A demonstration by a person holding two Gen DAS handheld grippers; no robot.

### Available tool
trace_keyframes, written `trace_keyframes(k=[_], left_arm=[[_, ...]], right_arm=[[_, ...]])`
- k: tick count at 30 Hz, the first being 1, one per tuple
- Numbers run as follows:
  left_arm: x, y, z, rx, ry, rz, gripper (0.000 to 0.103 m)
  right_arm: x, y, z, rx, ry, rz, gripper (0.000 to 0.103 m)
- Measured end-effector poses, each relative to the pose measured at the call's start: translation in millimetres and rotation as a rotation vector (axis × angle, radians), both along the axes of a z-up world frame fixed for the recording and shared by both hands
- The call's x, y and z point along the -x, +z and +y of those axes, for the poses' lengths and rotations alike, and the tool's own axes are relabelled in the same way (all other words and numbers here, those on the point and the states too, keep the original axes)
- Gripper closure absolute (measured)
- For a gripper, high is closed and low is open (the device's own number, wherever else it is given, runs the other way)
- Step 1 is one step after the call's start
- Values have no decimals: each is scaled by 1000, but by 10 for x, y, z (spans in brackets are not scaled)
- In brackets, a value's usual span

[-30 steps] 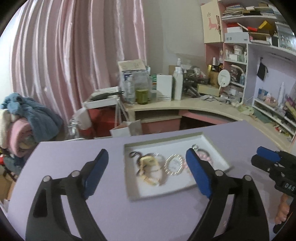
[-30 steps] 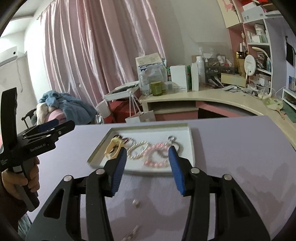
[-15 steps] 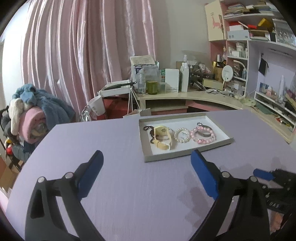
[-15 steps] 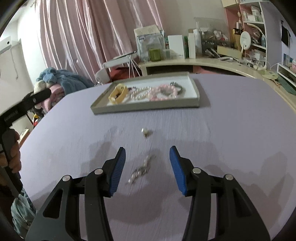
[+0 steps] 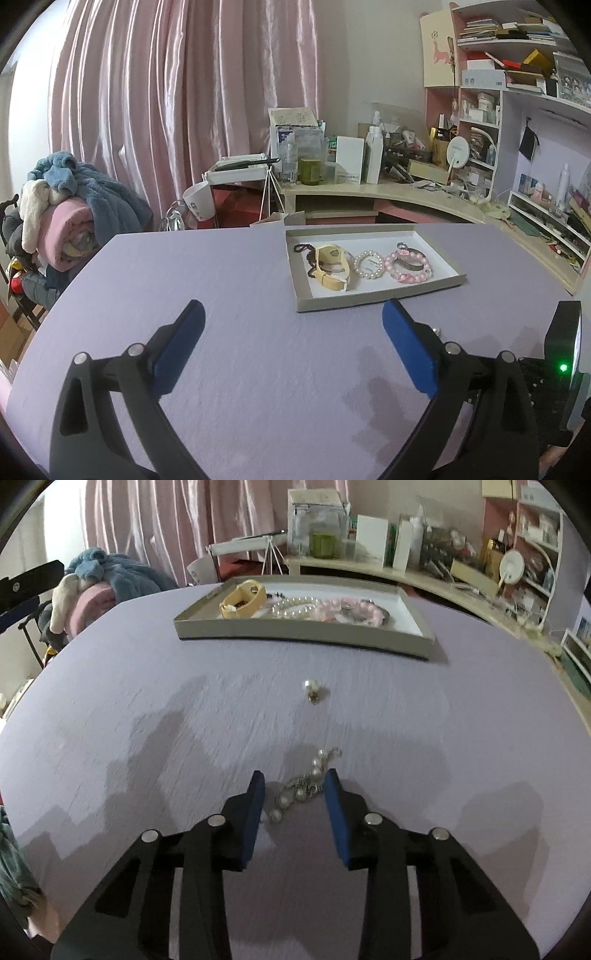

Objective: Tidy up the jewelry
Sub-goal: 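Grasp the silver chain earring with the right gripper while the left grasps the pearl stud earring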

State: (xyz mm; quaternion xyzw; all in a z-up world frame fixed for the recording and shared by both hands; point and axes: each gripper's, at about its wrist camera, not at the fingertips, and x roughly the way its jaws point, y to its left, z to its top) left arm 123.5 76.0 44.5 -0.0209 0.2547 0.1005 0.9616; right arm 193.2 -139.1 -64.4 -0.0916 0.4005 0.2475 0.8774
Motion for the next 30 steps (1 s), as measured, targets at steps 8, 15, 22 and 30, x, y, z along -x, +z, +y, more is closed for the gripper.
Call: trace_keyframes(k=[8,15,22,30], left_arm=[[-43,-92,-24,20,-21,28,6],[-242,-206,-197,33,-75,70,6],[-529,-424,-466,104,-147,129,6],[-881,-790,-931,137,-212,224,6]], right_arm=[[-29,1,-83,-17,0,14,96],[-73,274,-400,-114,-47,-24,96],[-35,819,-726,-205,-78,-155,96],[-139,1101,-968,-255,-124,-222,96]])
